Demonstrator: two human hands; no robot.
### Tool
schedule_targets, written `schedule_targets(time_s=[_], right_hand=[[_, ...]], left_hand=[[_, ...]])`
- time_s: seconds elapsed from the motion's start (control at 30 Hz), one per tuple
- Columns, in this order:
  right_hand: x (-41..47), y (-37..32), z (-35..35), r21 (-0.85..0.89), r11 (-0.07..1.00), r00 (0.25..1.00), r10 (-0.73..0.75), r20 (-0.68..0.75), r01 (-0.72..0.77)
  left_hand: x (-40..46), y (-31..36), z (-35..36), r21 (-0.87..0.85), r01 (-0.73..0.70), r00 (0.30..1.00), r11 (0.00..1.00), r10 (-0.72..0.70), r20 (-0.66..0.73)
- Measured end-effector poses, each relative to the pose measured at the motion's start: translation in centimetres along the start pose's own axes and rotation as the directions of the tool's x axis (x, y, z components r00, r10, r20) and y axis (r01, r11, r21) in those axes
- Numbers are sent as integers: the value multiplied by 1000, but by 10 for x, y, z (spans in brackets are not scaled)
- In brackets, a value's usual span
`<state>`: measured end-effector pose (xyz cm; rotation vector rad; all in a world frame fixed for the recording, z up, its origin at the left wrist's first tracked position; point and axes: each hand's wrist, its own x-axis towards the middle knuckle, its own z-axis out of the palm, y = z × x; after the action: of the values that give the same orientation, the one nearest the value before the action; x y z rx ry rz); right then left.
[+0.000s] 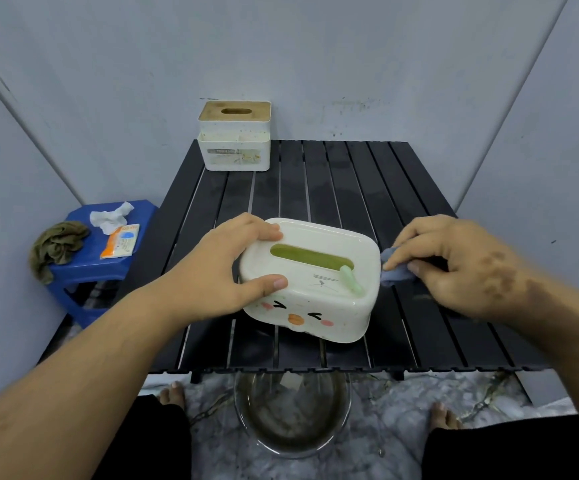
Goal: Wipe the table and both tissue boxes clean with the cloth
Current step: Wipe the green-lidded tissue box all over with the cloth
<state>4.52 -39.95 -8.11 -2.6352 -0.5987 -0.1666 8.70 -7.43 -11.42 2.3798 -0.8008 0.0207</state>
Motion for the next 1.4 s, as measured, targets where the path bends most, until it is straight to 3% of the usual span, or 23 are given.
schedule_targets(time_s=[0.2, 0.33, 0.43, 0.5, 0.6, 0.7, 0.83, 0.93, 1.13, 1.27, 1.4], right_hand=[[10, -6, 10, -36, 999, 979, 25, -201, -33], [20, -10, 24, -21, 996, 989, 84, -118, -87], [15, -7, 10, -20, 997, 997, 68, -46, -69], [6, -5, -6, 36, 989, 989, 144, -35, -142], [-8, -3, -24, 114, 957, 950, 279, -137, -265], [-19, -19, -27, 265, 929, 898, 331, -289, -257], [-23, -46, 8, 222, 969, 891, 191, -411, -106], [-18, -49, 40, 168, 981, 874, 164, -458, -95], [-5, -53, 45, 34, 989, 936, -124, -330, 143], [11, -23, 30, 30, 996, 958, 90, -274, -85], [13, -23, 24, 112, 994, 993, 8, -119, 5]], left_hand=[[2, 7, 3, 47, 3, 1000, 999, -3, 7], [0, 12, 3, 50, 50, 998, 998, -51, 21], [-1, 19, 5, 89, 73, 997, 993, -70, -33], [-1, 27, 10, 142, 87, 994, 986, -77, -77], [0, 41, 20, 272, 127, 985, 954, -88, -150], [-2, 53, 24, 319, 139, 983, 937, -93, -156], [-8, 55, 22, 250, 87, 993, 964, -65, -95], [-6, 58, 24, 217, 80, 995, 973, -66, -71], [0, 52, 28, 41, 39, 995, 998, -35, -96], [1, 49, 40, 12, 22, 993, 1000, -21, -117], [2, 47, 44, 7, 5, 988, 1000, -4, -155]])
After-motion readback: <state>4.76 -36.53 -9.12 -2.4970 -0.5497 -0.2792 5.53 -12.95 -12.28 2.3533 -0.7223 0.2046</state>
